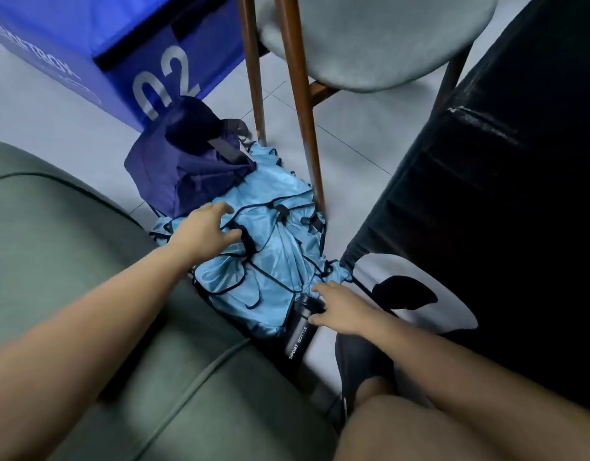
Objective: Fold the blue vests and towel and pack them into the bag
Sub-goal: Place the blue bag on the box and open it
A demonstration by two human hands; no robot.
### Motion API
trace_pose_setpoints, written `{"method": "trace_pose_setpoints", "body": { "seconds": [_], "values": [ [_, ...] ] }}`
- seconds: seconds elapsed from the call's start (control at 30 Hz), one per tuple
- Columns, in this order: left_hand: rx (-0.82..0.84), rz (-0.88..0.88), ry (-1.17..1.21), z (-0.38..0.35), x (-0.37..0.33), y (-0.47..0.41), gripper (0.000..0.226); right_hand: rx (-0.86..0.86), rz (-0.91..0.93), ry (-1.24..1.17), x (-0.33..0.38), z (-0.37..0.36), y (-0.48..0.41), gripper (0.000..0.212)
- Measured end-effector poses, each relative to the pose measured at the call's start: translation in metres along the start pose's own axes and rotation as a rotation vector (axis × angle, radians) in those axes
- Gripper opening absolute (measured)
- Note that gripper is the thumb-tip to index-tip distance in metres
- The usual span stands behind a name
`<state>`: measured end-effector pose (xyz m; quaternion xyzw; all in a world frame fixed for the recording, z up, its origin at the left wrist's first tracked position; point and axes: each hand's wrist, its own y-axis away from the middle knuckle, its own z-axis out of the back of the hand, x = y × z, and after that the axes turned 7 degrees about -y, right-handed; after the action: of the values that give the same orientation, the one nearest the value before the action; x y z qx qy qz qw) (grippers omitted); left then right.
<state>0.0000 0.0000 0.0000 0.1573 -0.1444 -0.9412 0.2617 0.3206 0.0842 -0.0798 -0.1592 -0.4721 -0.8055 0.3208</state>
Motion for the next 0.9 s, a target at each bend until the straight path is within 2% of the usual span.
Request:
{"method": "trace_pose_setpoints", "body": {
  "seconds": [0.1,0.2,0.37,0.6,0.73,0.9],
  "values": [
    [-0.009,0.024,0.006,-0.003,0.003,-0.019,0.059,-0.031,-0.123,-0.090,-0.009,-0.016,-0.027,0.085],
    [0.020,0.072,0.020,-0.008,0.008,-0.031,0.057,0.018,-0.250,-0.107,-0.015,-0.034,-0.051,0.099],
    [0.030,0.089,0.077,-0.018,0.014,-0.040,0.052,0.043,-0.319,-0.218,-0.026,-0.060,-0.079,0.117],
    [0.028,0.054,0.097,-0.019,0.012,-0.042,0.045,-0.044,-0.383,-0.347,-0.016,-0.051,-0.069,0.095],
    [0.020,0.050,0.118,-0.016,0.007,-0.042,0.044,-0.162,-0.263,-0.135,0.009,-0.029,-0.040,0.080],
    [0.018,0.057,0.136,-0.014,0.005,-0.043,0.043,-0.521,0.127,0.155,0.050,0.011,-0.018,0.082]
  ]
}}
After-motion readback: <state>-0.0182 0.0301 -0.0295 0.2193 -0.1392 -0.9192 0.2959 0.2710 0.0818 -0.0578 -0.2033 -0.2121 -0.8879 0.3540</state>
